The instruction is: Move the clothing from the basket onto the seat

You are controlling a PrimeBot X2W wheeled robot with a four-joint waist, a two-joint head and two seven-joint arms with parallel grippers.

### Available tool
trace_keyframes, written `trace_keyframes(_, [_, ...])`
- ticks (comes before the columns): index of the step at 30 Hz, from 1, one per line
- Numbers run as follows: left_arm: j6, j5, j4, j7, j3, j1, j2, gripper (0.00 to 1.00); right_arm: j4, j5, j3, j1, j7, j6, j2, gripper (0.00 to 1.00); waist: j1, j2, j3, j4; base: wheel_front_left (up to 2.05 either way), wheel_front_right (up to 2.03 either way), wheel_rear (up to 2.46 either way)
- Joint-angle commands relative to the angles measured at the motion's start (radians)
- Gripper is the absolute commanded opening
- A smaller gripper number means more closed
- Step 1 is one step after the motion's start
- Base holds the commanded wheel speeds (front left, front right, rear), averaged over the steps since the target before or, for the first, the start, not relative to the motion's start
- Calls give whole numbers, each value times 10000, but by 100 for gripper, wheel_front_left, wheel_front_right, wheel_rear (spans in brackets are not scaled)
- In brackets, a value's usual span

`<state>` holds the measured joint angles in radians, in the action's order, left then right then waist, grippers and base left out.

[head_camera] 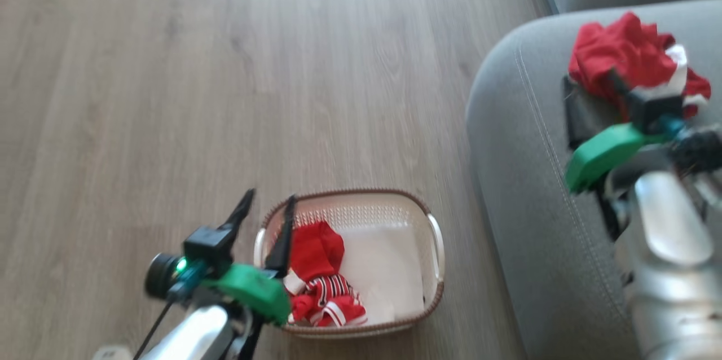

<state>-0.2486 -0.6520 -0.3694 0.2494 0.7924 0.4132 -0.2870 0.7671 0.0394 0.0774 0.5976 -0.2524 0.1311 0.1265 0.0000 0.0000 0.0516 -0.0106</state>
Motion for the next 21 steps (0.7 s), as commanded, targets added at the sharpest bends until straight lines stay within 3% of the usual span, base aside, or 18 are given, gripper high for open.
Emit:
trace_keyframes(1, [-112, -35, 325, 117, -538, 91, -353, 100, -483, -106, -281, -31, -93, -4, -115, 100, 0, 0, -329, 210, 0, 0, 0])
trace_keyframes(13, [-631, 133, 1257, 122, -2284, -2037, -915, 100, -3275, -568, -738, -2636, -93, -4, -745, 100, 0, 0, -814, 424, 0, 0, 0])
trace_keyframes(21, [-753, 483, 1822, 123, -3342, -3282, -958, 100, -4361, -1840, -1306, -3990, -93, -4, -759, 100, 0, 0, -1008, 407, 0, 0, 0])
